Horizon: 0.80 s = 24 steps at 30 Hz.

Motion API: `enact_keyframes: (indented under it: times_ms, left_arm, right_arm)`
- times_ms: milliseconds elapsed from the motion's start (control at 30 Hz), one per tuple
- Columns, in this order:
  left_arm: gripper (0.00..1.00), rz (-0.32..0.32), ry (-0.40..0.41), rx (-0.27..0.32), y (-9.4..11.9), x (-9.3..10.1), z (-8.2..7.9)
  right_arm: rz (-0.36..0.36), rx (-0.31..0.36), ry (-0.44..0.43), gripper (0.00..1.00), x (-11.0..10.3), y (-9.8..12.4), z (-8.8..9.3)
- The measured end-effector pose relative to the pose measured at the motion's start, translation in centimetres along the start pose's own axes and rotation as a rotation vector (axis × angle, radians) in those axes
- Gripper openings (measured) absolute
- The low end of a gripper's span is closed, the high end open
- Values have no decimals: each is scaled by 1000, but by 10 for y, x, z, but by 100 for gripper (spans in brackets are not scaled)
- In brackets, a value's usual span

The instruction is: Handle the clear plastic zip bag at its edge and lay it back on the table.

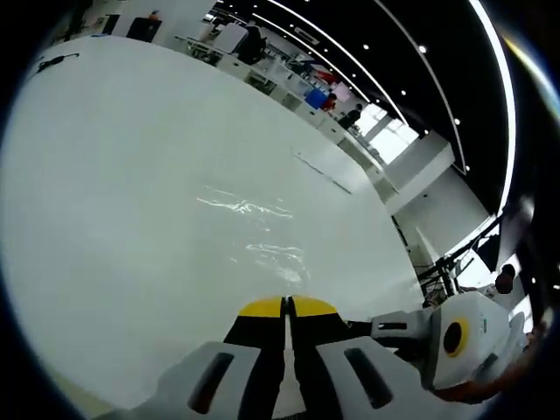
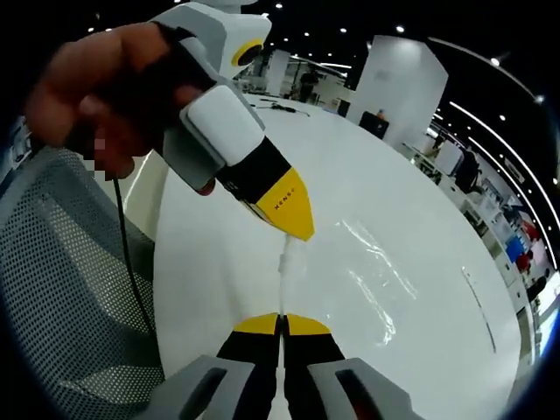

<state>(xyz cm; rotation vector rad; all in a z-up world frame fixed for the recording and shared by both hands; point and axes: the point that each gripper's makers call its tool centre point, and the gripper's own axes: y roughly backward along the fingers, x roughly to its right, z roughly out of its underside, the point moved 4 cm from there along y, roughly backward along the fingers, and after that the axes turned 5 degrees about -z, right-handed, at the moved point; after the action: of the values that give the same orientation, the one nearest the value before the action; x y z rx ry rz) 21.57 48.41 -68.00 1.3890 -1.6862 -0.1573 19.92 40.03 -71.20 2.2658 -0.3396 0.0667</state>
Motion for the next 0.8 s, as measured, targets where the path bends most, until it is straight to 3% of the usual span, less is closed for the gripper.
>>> enact_keyframes:
  times_ms: [200, 467, 600, 667, 800]
  left_arm:
    - [1, -14, -133, -27, 7, 2, 6]
    - [7, -70, -418, -40, 21, 5, 5]
    - [16, -76, -579, -23, 25, 13, 1]
    - [21, -77, -646, -14, 22, 7, -3]
    - [25, -98, -745, -22, 22, 6, 0]
  right_arm:
    - [-1, -11, -4, 0, 1, 1, 3]
    - [-3, -16, -5, 0, -1, 3, 2]
    - [-4, -21, -5, 0, -2, 4, 2]
    - [-5, -23, -1, 0, -2, 4, 2]
    - [-6, -26, 4, 0, -1, 2, 2]
